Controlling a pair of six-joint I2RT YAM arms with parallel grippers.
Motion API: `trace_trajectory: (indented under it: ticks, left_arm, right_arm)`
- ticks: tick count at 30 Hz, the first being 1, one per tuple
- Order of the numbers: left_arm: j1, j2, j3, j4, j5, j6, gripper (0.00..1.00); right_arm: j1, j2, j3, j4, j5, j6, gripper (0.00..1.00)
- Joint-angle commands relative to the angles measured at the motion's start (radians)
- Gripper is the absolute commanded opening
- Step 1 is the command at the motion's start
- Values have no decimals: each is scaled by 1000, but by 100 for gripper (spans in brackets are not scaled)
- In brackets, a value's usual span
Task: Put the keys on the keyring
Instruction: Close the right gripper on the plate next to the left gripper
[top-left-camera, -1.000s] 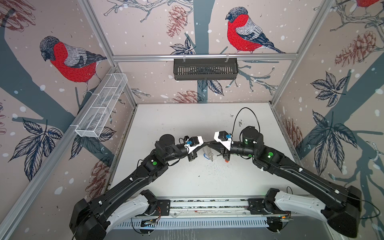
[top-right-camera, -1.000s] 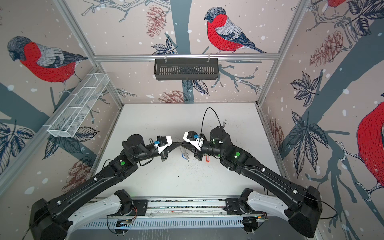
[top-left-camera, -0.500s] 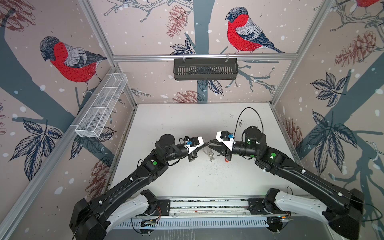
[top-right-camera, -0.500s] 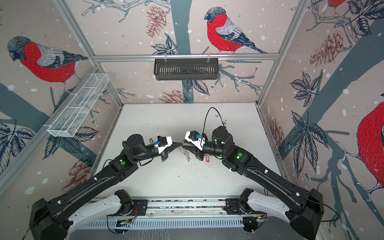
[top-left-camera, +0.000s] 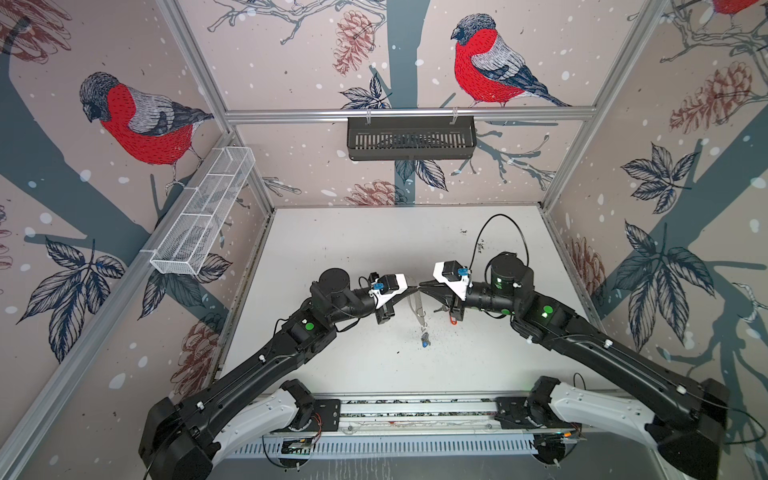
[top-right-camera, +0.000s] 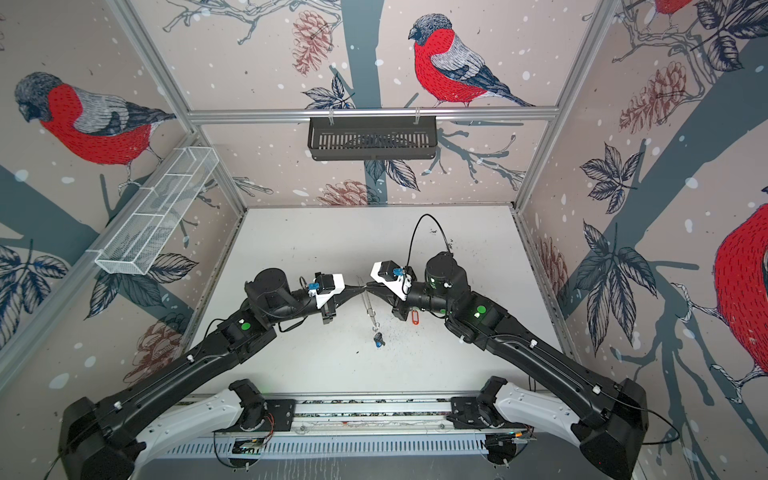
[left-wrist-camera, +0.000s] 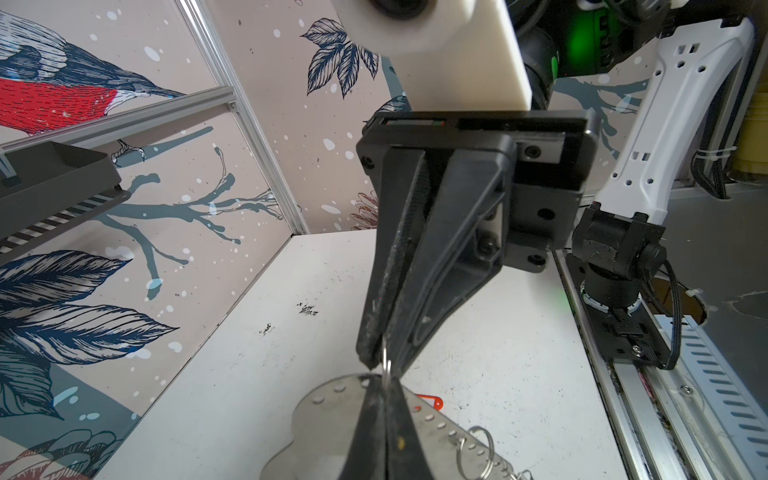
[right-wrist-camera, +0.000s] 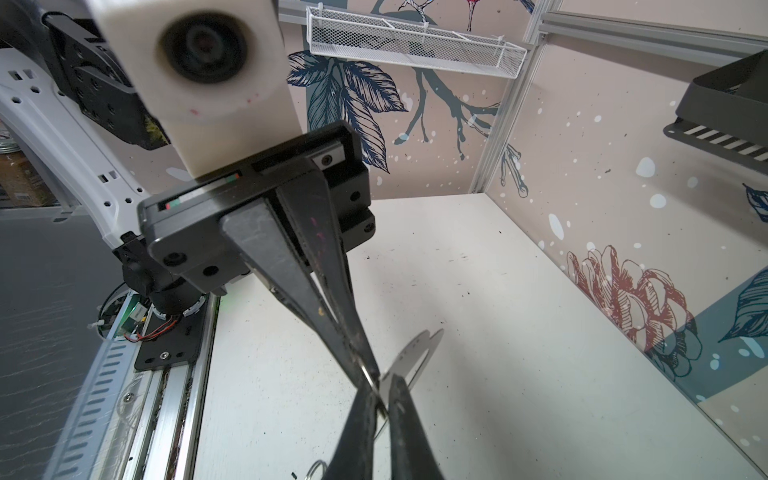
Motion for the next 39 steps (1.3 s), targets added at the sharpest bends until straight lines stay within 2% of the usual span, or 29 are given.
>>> trace_trajectory:
  ticks: [1, 3, 9, 14, 19, 32, 35, 39]
  left_arm:
    - [3, 5, 12, 19, 15, 5, 0]
    - [3, 7, 14, 19, 14, 4, 0]
    - [3, -1, 14, 16, -16, 0, 0]
    - [3, -12, 13, 15, -12, -2, 14]
    - [3, -12, 18, 6, -7, -1, 19]
    - [3, -16, 28, 5, 3, 6, 21]
    - [3, -16, 28, 4, 8, 7, 11]
    - [3, -18, 28, 3, 9, 6, 11]
  right_arm:
    - [3, 3, 6, 43, -9, 3, 3]
    - [3, 2, 5, 44, -6, 1, 0]
    - [3, -18, -10, 63, 29, -2, 0]
    - [3, -26, -28, 100, 43, 2, 0]
    - [3, -23, -28, 102, 43, -3, 0]
    - [3, -14, -20, 93, 24, -12, 0]
    - [3, -12, -19, 90, 18, -14, 0]
    - [3, -8, -17, 85, 14, -15, 0]
